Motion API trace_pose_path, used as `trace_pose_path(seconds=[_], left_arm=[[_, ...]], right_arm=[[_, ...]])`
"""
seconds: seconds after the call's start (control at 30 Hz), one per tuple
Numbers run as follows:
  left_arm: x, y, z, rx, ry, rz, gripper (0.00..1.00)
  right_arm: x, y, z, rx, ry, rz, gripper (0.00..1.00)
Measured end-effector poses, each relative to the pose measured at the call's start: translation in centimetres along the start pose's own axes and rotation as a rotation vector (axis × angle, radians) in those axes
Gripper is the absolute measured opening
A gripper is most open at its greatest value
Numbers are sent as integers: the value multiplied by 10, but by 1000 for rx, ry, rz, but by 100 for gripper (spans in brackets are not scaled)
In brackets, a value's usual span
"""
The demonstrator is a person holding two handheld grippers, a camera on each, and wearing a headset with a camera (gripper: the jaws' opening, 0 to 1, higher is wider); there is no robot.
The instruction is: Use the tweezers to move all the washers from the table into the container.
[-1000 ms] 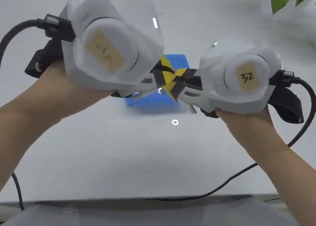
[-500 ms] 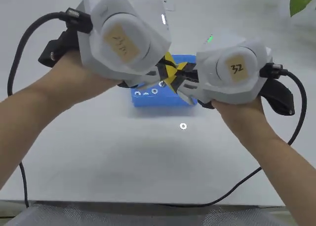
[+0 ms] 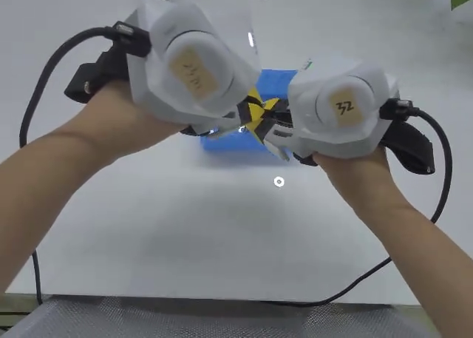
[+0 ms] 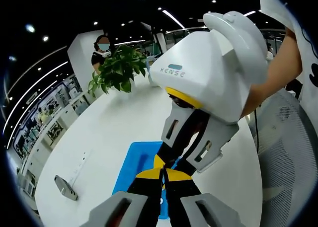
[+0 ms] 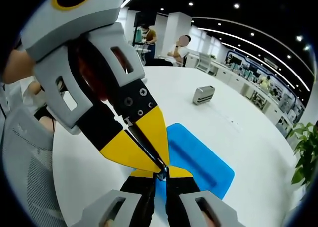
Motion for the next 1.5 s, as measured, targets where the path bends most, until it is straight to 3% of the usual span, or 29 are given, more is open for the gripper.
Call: trace_pose_path(seconds=[0.4,0.77,0.93,1.17,1.5], left_arm=[[-1,8,-1,6,5,13,0],[-3,6,2,5,1,11,0],[-6,-3,13,-23,-11,15,0],[-18,-26,27,-66,-23,-11,0],[-42,-45,21,-85,20,-54,0]], right_arm=[[4,2,-6,10,-8,-1,3],[4,1,-3,7,13,-27,4],[4,-5,10,-19,42,-34,5],[5,-12,38,-71,112,-33,5],[13,5,72,-87,146,-92,6]])
Point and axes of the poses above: the centre of the closed fingertips' face, and the gripper's own axes: z roughly backward along the fingers, x roughly to its left, y roughly out of its underside, the point moved 7 cm from there along z, roughly backward along the fingers, and after that the axes turned 7 degrees about y, right-handed, at the moved point
